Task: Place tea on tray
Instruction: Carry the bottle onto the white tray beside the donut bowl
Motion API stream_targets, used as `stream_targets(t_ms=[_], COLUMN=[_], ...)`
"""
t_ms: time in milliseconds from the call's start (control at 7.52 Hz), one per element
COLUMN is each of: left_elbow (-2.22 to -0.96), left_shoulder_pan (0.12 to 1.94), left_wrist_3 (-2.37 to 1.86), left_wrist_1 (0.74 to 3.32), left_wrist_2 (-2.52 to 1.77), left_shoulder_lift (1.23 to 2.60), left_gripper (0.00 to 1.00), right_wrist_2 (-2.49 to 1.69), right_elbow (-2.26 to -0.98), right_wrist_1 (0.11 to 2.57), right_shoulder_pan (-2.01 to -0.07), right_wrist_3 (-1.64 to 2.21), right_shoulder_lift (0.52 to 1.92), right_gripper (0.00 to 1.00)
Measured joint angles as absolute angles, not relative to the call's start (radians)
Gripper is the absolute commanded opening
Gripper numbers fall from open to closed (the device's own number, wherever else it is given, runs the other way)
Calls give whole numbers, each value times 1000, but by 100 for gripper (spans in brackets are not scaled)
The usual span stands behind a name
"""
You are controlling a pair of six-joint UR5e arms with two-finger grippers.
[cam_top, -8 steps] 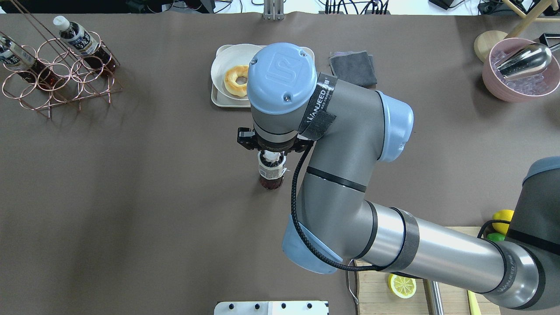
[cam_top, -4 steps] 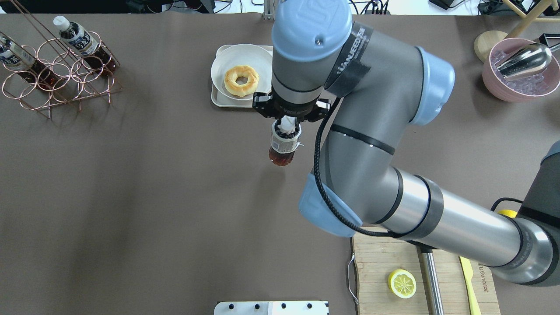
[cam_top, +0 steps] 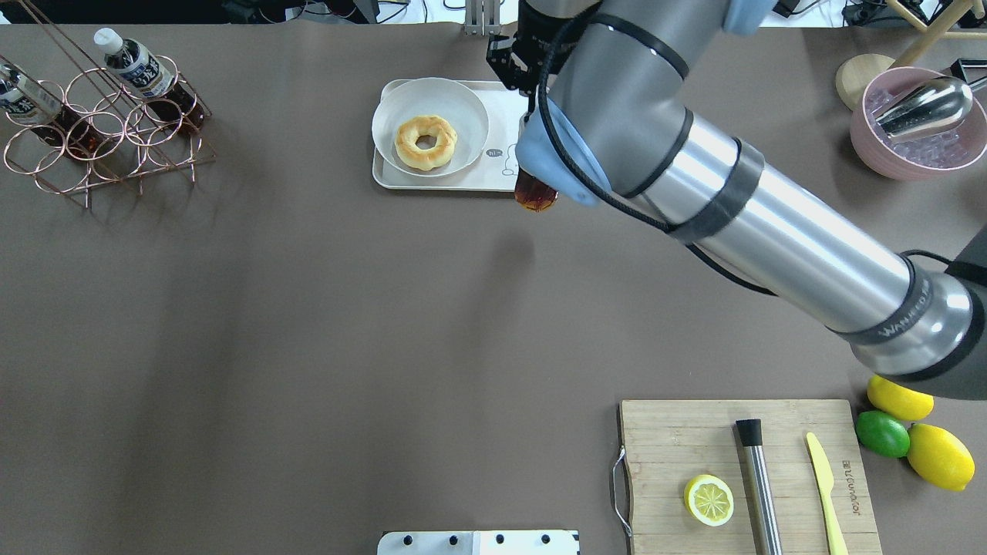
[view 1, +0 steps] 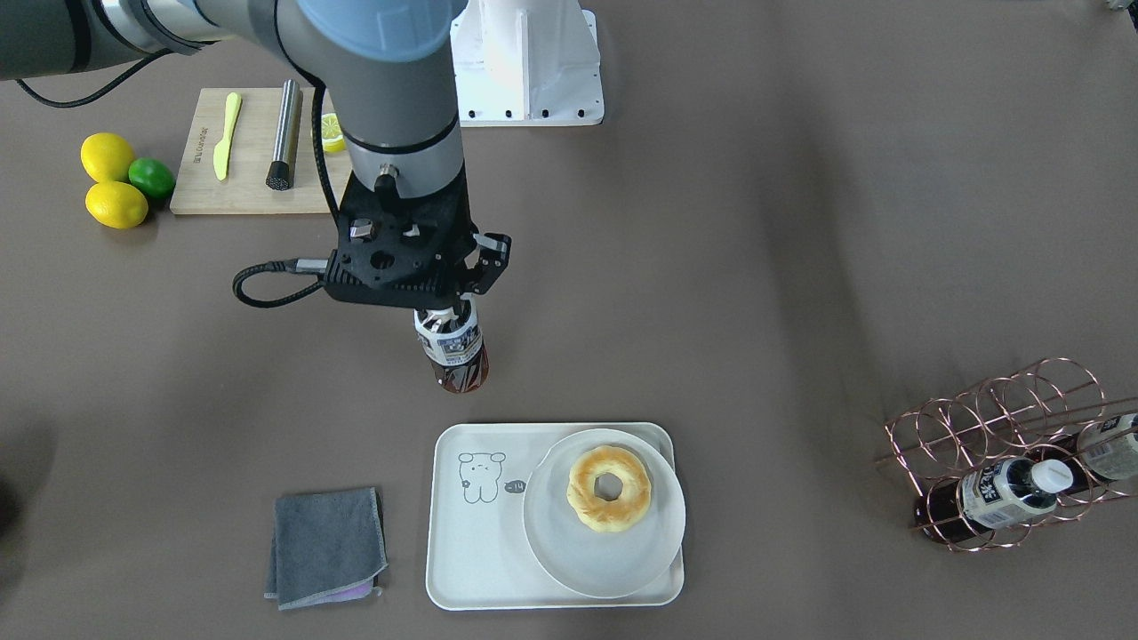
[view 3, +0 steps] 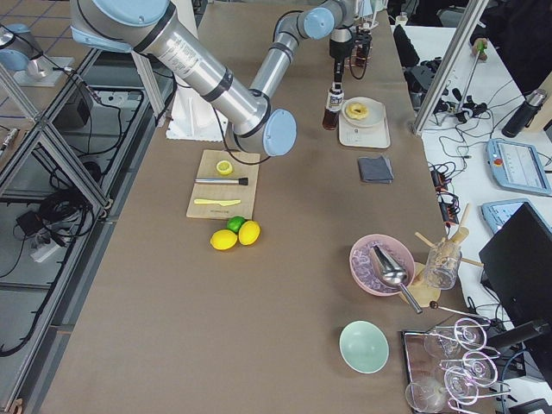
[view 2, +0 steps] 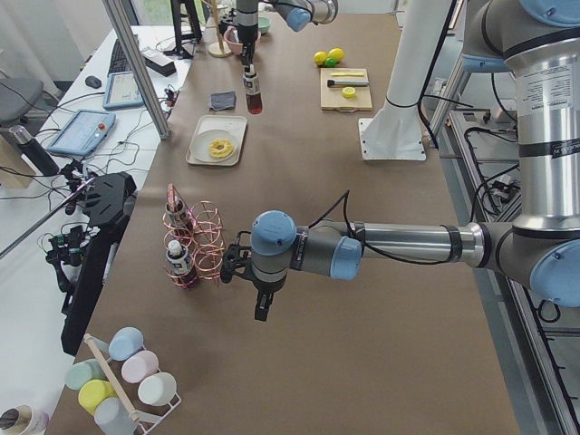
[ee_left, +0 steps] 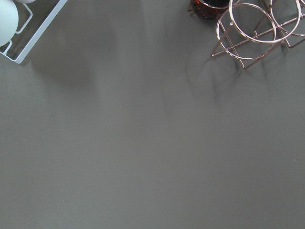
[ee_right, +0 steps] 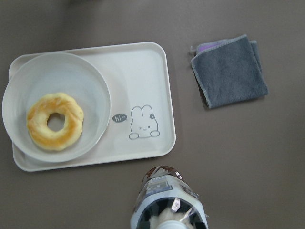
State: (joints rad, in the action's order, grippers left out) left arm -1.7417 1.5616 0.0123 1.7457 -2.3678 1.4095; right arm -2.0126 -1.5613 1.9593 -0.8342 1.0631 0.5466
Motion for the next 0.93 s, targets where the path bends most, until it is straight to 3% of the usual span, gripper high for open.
stream_targets(t_ms=[532,931], left_elbow=[-1701,-1699], left_shoulder_pan=[1562,1563], left_wrist_3=[17,17], left_wrist_1=[1746,1744], left_wrist_2=[-2368,-2368], left_shoulder_lift=[1457,1474], left_gripper=[98,98], right_wrist_2=[-2050,-2058], right_elbow=[-1120,-1018], right_wrist_1=[1742,1654], right_shoulder_pan=[-944,-935], right_wrist_3=[1000,1024], right_shoulder_lift=[403,351], right_gripper=[0,0])
